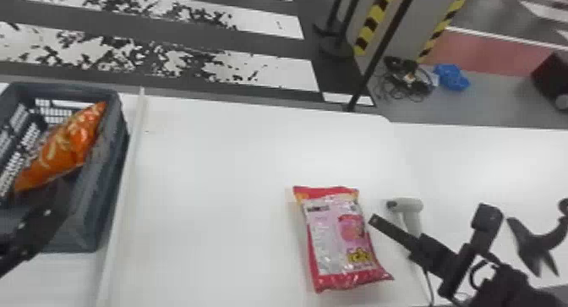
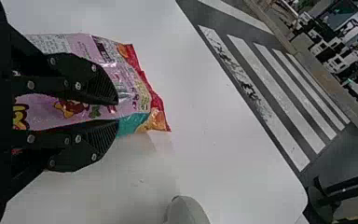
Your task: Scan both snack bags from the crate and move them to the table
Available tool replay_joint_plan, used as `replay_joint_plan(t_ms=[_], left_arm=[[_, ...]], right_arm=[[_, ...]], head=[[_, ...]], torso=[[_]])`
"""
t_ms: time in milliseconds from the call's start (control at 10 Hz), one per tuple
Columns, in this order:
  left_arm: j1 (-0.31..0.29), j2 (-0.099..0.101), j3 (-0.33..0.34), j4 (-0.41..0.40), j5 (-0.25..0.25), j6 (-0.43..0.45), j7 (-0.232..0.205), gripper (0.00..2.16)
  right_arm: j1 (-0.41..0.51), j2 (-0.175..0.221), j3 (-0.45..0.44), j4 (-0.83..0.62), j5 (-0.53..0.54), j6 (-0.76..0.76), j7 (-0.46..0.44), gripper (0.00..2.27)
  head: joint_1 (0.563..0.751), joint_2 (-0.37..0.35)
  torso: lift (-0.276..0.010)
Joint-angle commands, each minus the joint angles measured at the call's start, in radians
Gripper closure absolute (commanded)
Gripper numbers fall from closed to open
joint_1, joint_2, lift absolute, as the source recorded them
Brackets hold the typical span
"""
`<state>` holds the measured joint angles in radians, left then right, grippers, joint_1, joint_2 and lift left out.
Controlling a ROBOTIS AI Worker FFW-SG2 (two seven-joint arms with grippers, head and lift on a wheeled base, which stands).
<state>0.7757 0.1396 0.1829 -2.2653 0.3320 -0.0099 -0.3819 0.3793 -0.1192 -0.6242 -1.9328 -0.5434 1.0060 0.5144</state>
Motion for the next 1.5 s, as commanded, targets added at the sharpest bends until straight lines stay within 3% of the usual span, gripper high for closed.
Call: replay_joint_plan(t_ms=[0,300,600,900,1100,1200,1300,1400], left_arm=[[-0.003,-0.002,-0.002,0.006,-0.002,0.0,0.0,0.08],[-0.004,-0.005,-0.002,0.023,-0.008,-0.003,0.0,0.08],[-0.004,-0.005,-0.002,0.027,-0.008,-0.012,-0.002,0.08],[-0.009,-0.003,-0.014,0.038,-0.008,-0.025,-0.011,0.08],[-0.009,-0.003,-0.014,0.038,-0.008,-0.025,-0.011,0.08],[-0.009,-0.002,-0.014,0.038,-0.008,-0.031,-0.012,0.08],[-0.009,0.0,-0.014,0.038,-0.008,-0.04,-0.011,0.08],[-0.01,0.002,-0.014,0.039,-0.008,-0.04,-0.011,0.08]], right_arm=[[-0.013,0.012,0.049,-0.002,0.013,0.0,-0.007,2.25],[0.001,0.075,0.08,-0.123,0.0,0.055,-0.014,2.25],[0.0,0.079,0.123,-0.008,0.056,-0.062,-0.033,2.25],[-0.023,0.073,0.12,0.121,0.071,-0.166,-0.074,2.25],[-0.013,0.073,0.115,0.103,0.054,-0.166,-0.068,2.25],[0.016,0.076,0.1,0.048,0.011,-0.145,-0.06,2.07],[0.073,0.078,0.069,-0.044,-0.069,-0.123,-0.056,1.39],[0.115,0.079,0.014,-0.129,-0.135,-0.068,-0.04,0.34]], head=[[0.695,-0.237],[0.695,-0.159],[0.695,-0.104],[0.695,-0.139],[0.695,-0.168],[0.695,-0.168],[0.695,-0.166],[0.695,-0.162]], torso=[[-0.087],[-0.087],[-0.087],[-0.087],[-0.087],[-0.087],[-0.087],[-0.087]])
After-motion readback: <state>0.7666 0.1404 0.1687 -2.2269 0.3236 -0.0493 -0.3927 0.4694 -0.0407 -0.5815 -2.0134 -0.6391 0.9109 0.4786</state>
